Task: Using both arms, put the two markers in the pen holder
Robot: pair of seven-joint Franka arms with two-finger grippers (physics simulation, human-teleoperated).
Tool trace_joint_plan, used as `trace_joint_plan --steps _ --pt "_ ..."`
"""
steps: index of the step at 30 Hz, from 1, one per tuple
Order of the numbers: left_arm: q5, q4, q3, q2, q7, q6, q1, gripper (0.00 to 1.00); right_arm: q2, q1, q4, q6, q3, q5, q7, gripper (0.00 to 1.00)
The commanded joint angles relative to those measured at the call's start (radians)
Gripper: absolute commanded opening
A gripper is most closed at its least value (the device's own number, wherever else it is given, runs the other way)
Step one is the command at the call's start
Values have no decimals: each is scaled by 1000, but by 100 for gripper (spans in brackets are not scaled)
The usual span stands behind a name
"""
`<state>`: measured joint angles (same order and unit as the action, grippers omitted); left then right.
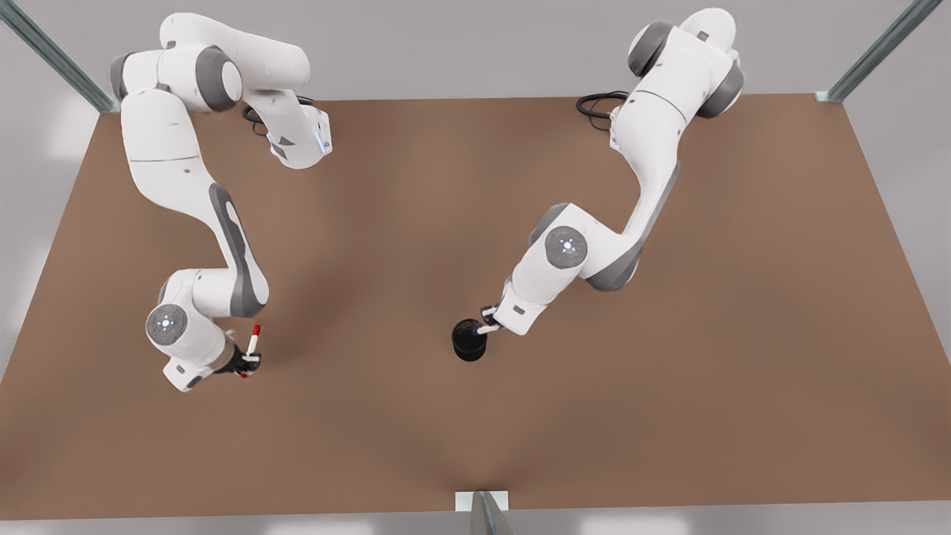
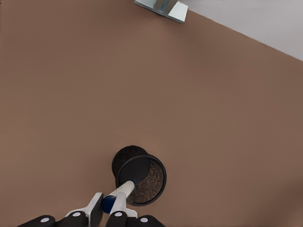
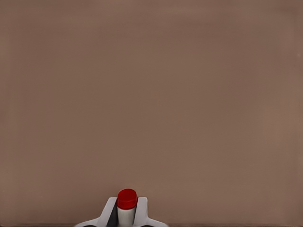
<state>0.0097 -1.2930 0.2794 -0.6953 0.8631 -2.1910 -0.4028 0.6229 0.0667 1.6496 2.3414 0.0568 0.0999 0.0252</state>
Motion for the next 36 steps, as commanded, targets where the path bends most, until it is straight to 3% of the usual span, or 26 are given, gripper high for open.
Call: trace_joint_plan --steps 1,2,7,8,9,13,17,19,21,24,28,30,33,36 --pt "19 0 0 -7 228 -44 -5 21 -23 1 -60 -180 14 15 -24 21" --pt "19 0 0 -10 229 -46 -5 21 -37 -1 -136 -280 32 14 -27 21" --pt "21 0 0 -21 228 -47 -19 21 -101 -2 -180 -362 103 14 -80 21" --pt "21 0 0 -21 218 -47 -21 74 -103 -2 -186 -372 107 12 -85 21" --pt "59 -2 0 -21 224 -47 -27 100 -104 -2 -189 -379 112 12 -85 21" --pt "61 0 1 -12 157 -21 1 100 -124 -18 -240 -432 182 14 -154 21" --pt "9 6 26 76 -403 416 286 100 -158 -19 -241 -432 336 18 -309 21" --pt "18 6 18 131 -620 563 418 100 -158 -19 -241 -433 439 90 -418 21" --pt "21 6 -14 157 -685 574 470 100 -150 -47 -292 -502 506 104 -519 21" --pt "19 4 -25 211 -685 597 469 100 -120 -159 -341 -491 500 104 -656 21" --pt "15 -19 -28 390 -731 668 470 100 -17 -309 -479 -488 489 155 -755 21" --pt "13 -114 -143 522 -842 682 414 100 21 -331 -525 -481 489 170 -755 21" --pt "13 -109 -157 482 -839 692 395 100 67 -430 -567 -424 382 170 -754 21" --pt "13 -109 -155 451 -837 685 395 100 92 -433 -559 -436 383 165 -755 21"
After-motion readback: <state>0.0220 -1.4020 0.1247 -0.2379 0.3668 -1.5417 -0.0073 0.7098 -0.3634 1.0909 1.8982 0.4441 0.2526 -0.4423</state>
